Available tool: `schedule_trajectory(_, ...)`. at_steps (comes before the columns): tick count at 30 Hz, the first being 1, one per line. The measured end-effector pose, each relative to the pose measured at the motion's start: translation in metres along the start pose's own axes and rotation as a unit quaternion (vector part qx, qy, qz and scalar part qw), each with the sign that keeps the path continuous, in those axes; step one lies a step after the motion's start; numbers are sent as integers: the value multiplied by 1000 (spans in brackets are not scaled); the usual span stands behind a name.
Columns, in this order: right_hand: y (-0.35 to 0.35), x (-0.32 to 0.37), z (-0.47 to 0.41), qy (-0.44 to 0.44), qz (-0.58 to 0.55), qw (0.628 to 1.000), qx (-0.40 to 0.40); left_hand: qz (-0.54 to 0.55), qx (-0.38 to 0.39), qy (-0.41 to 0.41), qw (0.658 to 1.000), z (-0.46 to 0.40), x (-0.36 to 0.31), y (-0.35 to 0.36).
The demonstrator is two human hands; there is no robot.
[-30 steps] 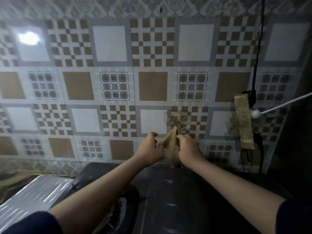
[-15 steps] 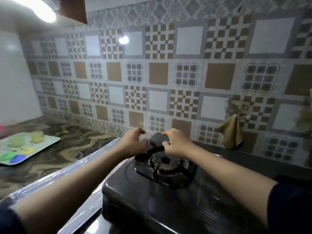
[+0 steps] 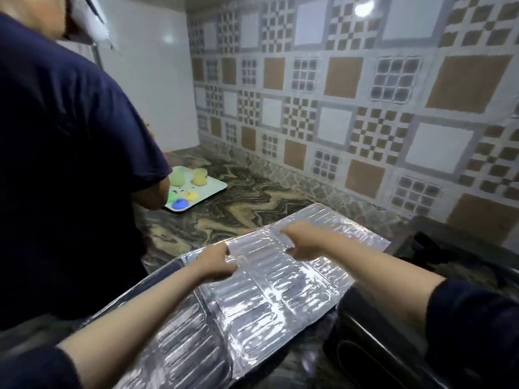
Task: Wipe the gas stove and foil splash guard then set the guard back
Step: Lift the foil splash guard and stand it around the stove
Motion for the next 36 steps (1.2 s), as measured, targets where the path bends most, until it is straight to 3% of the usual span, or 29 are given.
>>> schedule_trajectory(8, 58, 20, -123, -44, 18, 993, 107, -61, 36, -89, 994, -58, 103, 12)
schedule_trajectory(12, 83, 31, -166, -70, 13, 987, 141, -37, 59, -141, 988, -75, 140, 22)
schedule_trajectory(17, 100, 31, -200, -82, 63, 985, 136, -52, 77, -147, 985, -88, 152, 32)
schedule_trajectory(23, 120, 25, -208, -85, 153, 971, 162, -102, 45, -147, 983, -85, 150, 30)
schedule_trajectory(27, 104, 21, -217, -94, 233, 957, 143, -114, 15, -158, 981, -77, 151, 25)
schedule_trajectory(32, 67, 8, -212, -66, 232, 955, 171, -145, -37, -158, 976, -66, 149, 5)
schedule_trajectory(36, 16, 1, -194, -41, 274, 951, 134, -147, -55, -163, 974, -57, 150, -24)
Point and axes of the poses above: each hand's wrist, its own z-axis away from the middle knuckle, its own y-axis out of the palm, x = y × z, the point moved 8 cm from there along -z, towards the middle knuckle, and after that the axes turned 13 degrees about -y, right-handed, at the moved point
